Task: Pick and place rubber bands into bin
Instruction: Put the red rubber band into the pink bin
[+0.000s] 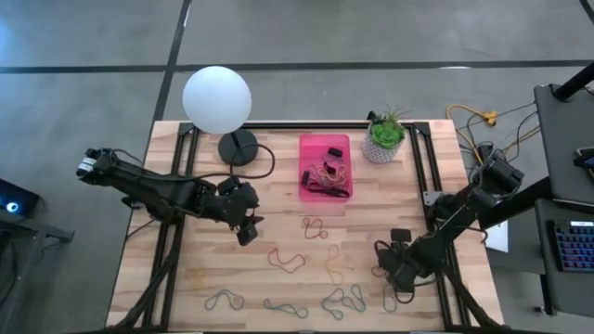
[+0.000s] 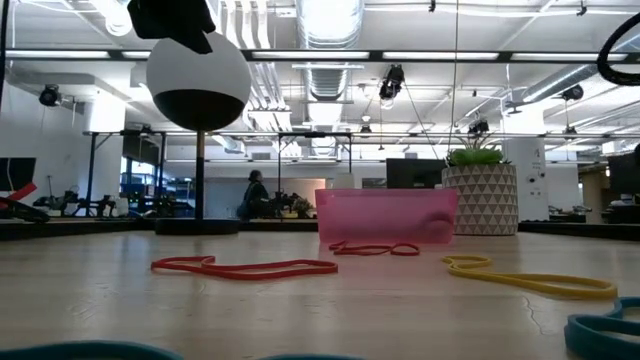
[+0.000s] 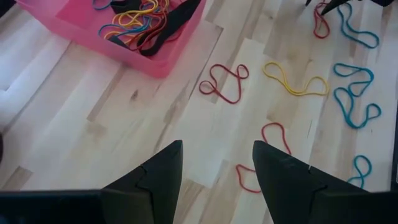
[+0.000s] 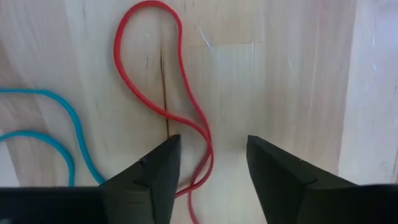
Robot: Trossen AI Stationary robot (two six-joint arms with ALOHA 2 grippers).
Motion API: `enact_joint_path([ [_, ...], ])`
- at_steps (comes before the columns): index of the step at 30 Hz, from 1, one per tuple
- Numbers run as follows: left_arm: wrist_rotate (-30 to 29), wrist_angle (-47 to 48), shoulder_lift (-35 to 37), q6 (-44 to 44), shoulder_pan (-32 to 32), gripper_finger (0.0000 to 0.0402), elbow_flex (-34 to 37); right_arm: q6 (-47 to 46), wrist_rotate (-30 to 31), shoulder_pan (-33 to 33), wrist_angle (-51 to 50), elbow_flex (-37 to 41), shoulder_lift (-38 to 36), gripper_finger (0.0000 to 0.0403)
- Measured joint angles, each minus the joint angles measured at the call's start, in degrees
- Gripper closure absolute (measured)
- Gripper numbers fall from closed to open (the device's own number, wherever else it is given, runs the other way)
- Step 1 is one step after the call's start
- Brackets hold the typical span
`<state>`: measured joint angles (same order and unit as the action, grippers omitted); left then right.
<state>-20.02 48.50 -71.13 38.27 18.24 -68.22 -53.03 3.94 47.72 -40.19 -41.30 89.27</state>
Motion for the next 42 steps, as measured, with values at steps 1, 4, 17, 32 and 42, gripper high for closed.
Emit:
enact_joint_path([
  [1,-0.01,-0.03,0.0,-0.01,0.0,0.0222,-0.01,-1.14,0.27,0.29,0.05,0.01,0.01,0.0235],
  [4,0.01,-0.01,0.0,-0.02,0.0,0.0222,0.02,-3.87,0.55,1.07,0.38,0.05,0.07,0.0259],
  [17,0.01,-0.28,0.0,-0.01,0.0,0.0222,-0.08,-7.69,0.35,1.44,3.48,1.15,0.07,0.0337],
  [32,0.01,-1.53,0.02,-0.05,0.0,0.0222,-0.01,-23.49,0.58,1.37,3.87,1.22,-0.22,0.0393],
  [42,0.01,-1.54,0.02,-0.56,0.0,0.0222,0.05,-29.29,14.13,-4.72,3.83,0.66,-7.92,0.0395],
])
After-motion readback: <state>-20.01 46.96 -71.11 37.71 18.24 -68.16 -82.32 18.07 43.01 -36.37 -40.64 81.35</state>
